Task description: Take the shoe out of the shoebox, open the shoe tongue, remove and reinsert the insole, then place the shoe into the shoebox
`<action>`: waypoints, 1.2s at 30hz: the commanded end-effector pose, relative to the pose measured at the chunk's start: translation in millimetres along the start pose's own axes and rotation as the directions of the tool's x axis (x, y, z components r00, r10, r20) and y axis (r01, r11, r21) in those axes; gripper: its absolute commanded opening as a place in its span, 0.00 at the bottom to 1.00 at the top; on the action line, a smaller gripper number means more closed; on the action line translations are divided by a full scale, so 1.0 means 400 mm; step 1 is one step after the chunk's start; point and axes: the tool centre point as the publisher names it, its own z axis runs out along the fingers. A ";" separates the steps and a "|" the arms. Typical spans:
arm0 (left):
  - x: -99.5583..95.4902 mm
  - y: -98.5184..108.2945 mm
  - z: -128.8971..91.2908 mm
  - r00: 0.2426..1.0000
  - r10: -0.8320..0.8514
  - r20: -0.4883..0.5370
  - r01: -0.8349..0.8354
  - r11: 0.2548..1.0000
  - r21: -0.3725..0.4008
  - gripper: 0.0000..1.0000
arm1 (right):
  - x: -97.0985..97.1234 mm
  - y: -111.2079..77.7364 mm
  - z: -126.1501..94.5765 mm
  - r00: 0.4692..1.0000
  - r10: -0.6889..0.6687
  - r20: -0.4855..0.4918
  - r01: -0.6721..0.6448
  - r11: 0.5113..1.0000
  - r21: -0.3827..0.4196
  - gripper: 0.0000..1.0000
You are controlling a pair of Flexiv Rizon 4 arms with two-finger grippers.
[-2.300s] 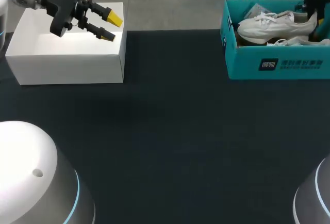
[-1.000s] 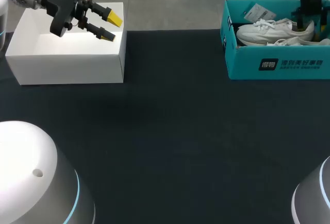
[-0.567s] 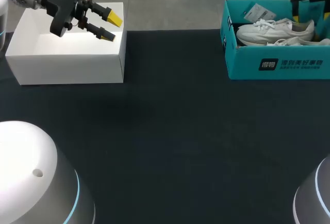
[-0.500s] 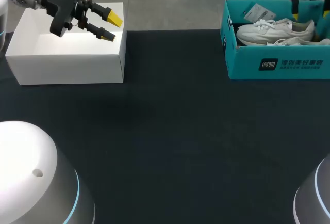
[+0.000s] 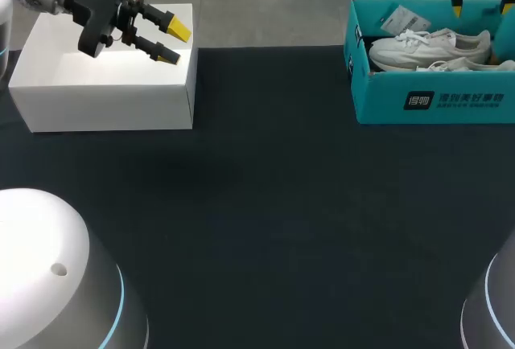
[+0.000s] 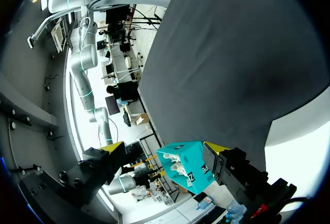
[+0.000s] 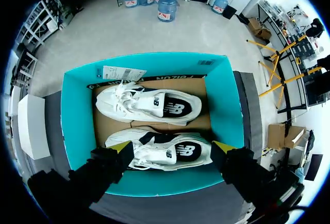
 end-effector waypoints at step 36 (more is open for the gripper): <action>-0.102 0.036 -0.043 0.795 -0.603 -0.064 0.574 0.782 -0.243 1.00 | 0.082 -0.228 -0.082 0.996 -0.034 -0.084 0.029 0.998 -0.064 1.00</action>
